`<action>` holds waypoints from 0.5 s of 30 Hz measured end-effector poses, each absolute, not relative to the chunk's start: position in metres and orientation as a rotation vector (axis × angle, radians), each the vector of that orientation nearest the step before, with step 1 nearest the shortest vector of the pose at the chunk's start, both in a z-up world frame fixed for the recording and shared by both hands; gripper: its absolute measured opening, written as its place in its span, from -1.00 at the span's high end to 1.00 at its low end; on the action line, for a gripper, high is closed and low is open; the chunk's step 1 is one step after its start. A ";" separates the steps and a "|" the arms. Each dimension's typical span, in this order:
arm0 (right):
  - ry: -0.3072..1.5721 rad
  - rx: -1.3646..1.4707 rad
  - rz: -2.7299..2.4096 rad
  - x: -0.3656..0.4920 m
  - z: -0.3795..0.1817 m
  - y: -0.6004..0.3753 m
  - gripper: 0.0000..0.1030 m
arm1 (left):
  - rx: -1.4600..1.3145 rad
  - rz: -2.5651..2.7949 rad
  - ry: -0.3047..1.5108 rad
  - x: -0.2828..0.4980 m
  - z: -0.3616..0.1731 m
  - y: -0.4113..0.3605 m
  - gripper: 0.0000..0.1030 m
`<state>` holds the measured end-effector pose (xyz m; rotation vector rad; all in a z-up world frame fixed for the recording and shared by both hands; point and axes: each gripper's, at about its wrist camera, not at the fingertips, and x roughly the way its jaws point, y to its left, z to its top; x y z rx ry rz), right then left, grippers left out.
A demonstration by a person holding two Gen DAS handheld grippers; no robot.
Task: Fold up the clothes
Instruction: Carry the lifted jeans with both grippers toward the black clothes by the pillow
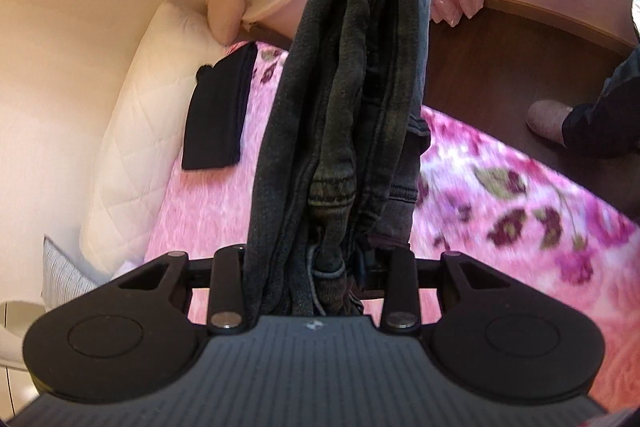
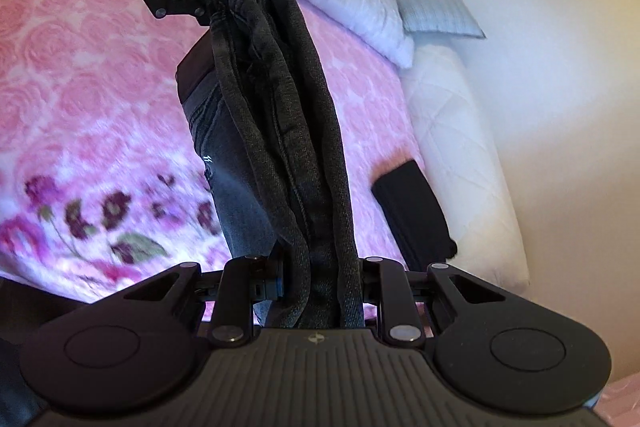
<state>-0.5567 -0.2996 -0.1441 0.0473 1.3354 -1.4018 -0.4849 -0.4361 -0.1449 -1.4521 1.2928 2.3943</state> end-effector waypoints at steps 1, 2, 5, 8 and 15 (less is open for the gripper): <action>1.335 0.057 -1.407 -0.568 -0.144 -0.297 0.57 | -1.450 2.385 1.288 -0.498 -0.145 -0.433 0.37; 1.335 0.066 -1.413 -0.581 -0.145 -0.294 0.57 | -1.449 2.374 1.283 -0.512 -0.146 -0.430 0.37; 1.330 0.092 -1.419 -0.621 -0.143 -0.286 0.57 | -1.450 2.359 1.274 -0.555 -0.147 -0.420 0.37; 1.330 0.114 -1.417 -0.662 -0.141 -0.281 0.57 | -1.459 2.357 1.259 -0.596 -0.146 -0.416 0.37; 1.333 0.103 -1.408 -0.723 -0.112 -0.290 0.57 | -1.478 2.389 1.256 -0.676 -0.141 -0.411 0.37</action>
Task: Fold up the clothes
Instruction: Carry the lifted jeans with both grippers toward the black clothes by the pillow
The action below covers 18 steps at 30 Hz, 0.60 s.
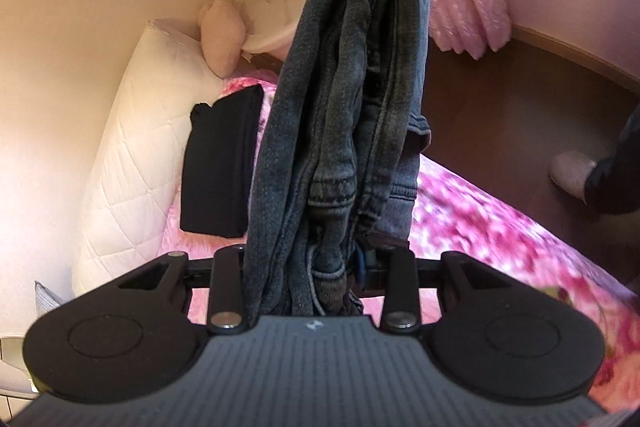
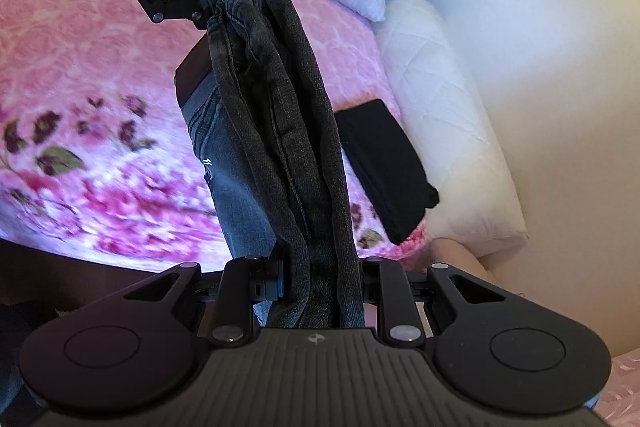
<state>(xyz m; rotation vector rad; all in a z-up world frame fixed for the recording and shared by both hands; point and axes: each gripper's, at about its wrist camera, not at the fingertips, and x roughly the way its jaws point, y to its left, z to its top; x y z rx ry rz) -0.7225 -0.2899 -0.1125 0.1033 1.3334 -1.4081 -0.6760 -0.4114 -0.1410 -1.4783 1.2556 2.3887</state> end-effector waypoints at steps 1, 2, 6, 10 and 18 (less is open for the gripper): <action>1.335 0.097 -1.408 -0.728 -0.107 -0.293 0.57 | -1.482 2.397 1.254 -0.685 -0.141 -0.412 0.37; 1.335 0.092 -1.410 -0.733 -0.103 -0.296 0.57 | -1.486 2.405 1.252 -0.691 -0.141 -0.412 0.37; 1.331 0.074 -1.406 -0.759 -0.095 -0.303 0.57 | -1.510 2.415 1.243 -0.708 -0.141 -0.417 0.37; 1.322 0.074 -1.390 -0.772 -0.095 -0.315 0.57 | -1.531 2.401 1.234 -0.712 -0.140 -0.426 0.37; 1.320 0.087 -1.370 -0.774 -0.095 -0.346 0.57 | -1.486 2.404 1.277 -0.714 -0.143 -0.461 0.37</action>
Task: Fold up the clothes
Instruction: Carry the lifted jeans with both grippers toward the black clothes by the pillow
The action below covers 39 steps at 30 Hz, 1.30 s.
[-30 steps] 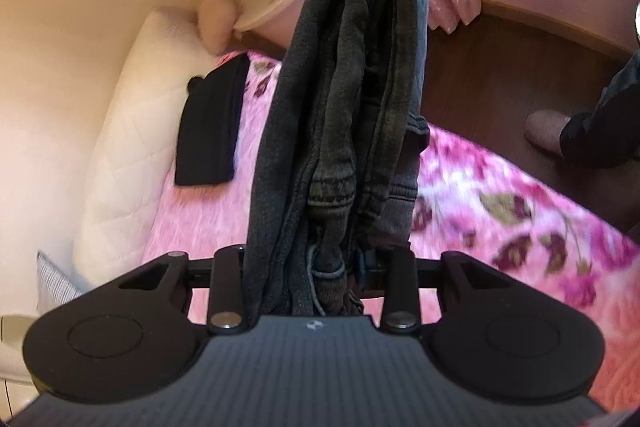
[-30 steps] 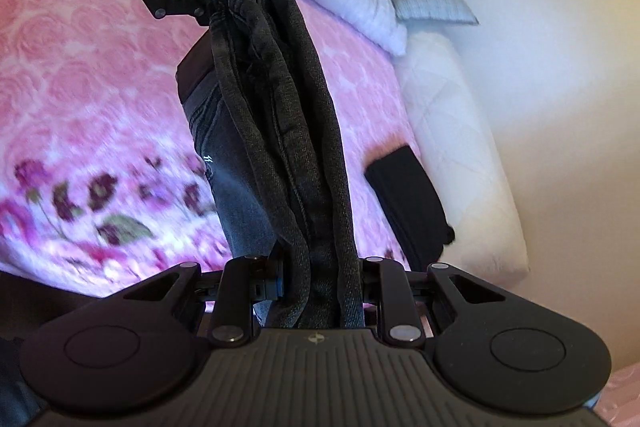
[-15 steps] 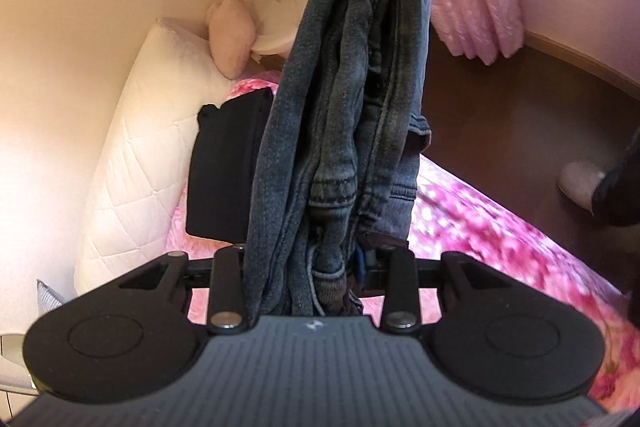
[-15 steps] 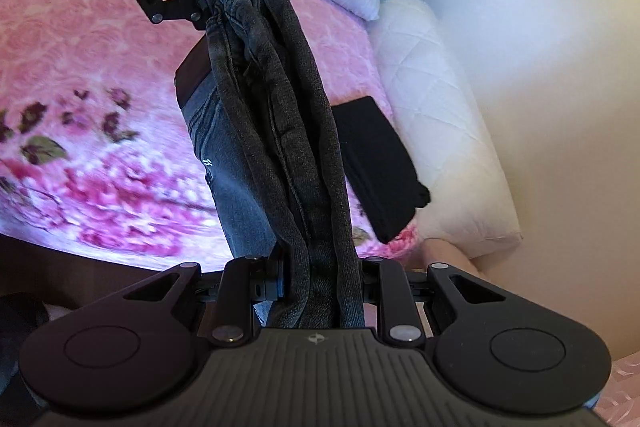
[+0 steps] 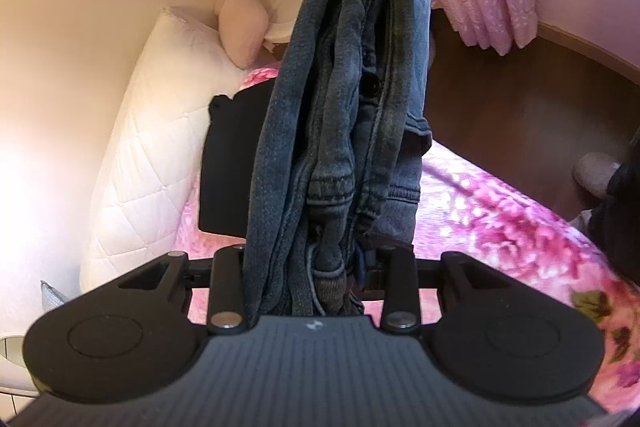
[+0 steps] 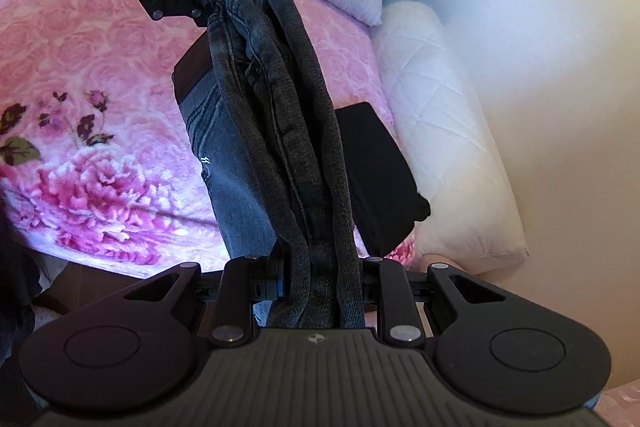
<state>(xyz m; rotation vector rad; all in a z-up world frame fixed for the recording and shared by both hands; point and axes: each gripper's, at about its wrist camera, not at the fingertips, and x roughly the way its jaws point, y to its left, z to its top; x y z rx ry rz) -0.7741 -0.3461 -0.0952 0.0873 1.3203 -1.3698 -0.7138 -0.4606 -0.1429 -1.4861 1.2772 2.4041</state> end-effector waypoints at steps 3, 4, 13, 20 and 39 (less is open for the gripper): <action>1.332 0.075 -1.380 -0.777 -0.093 -0.361 0.57 | -1.469 2.431 1.273 -0.720 -0.142 -0.478 0.37; 1.339 0.069 -1.381 -0.779 -0.092 -0.367 0.57 | -1.465 2.440 1.271 -0.722 -0.142 -0.483 0.37; 1.356 0.044 -1.390 -0.806 -0.089 -0.413 0.57 | -1.454 2.500 1.258 -0.758 -0.139 -0.529 0.37; 1.349 0.020 -1.334 -0.867 -0.101 -0.464 0.57 | -1.528 2.541 1.221 -0.827 -0.151 -0.579 0.36; 1.271 -0.327 -1.371 -1.080 -0.231 -0.679 0.51 | -1.735 2.689 1.260 -1.011 -0.350 -0.750 0.20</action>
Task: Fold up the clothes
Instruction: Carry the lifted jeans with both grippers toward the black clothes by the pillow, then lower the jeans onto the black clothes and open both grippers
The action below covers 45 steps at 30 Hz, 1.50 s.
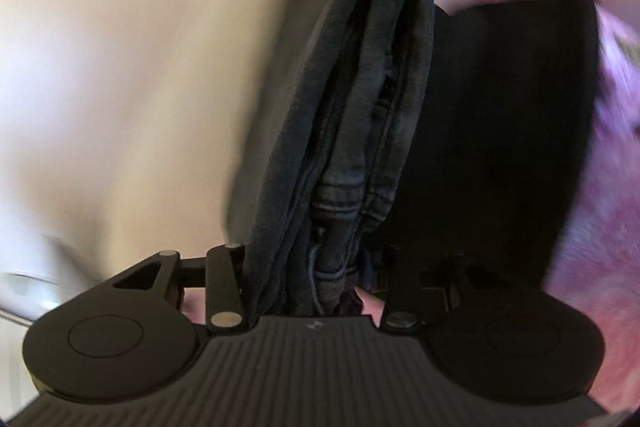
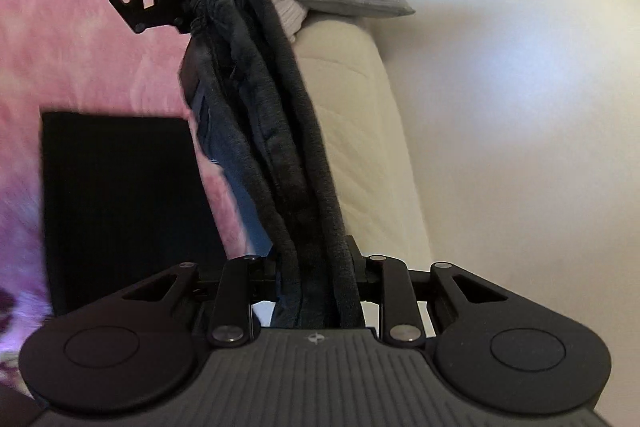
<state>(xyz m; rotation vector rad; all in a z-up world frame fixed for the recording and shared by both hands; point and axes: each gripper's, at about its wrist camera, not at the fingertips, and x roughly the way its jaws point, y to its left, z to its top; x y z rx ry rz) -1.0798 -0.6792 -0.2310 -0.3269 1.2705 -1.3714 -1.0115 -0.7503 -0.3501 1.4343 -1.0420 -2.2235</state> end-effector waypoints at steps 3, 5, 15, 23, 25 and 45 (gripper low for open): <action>1.366 -0.231 -1.271 -1.080 -0.328 -0.679 0.47 | 1.510 -2.228 -1.109 -1.006 -0.421 -0.734 0.17; 1.433 -0.160 -1.207 -1.077 -0.376 -0.674 0.42 | 1.428 -2.224 -1.124 -0.995 -0.432 -0.727 0.16; 1.397 -0.132 -1.263 -1.090 -0.382 -0.655 0.31 | 1.472 -2.326 -1.070 -0.986 -0.409 -0.742 0.26; 1.308 -0.032 -1.352 -1.089 -0.336 -0.645 0.51 | 1.386 -2.339 -1.057 -0.962 -0.394 -0.724 0.34; 1.327 -0.011 -1.329 -1.079 -0.350 -0.633 0.51 | 1.426 -2.329 -1.099 -0.960 -0.414 -0.720 0.33; 1.039 0.260 -1.433 -1.099 -0.264 -0.619 0.27 | 1.238 -2.423 -0.410 -0.955 -0.309 -0.780 -0.01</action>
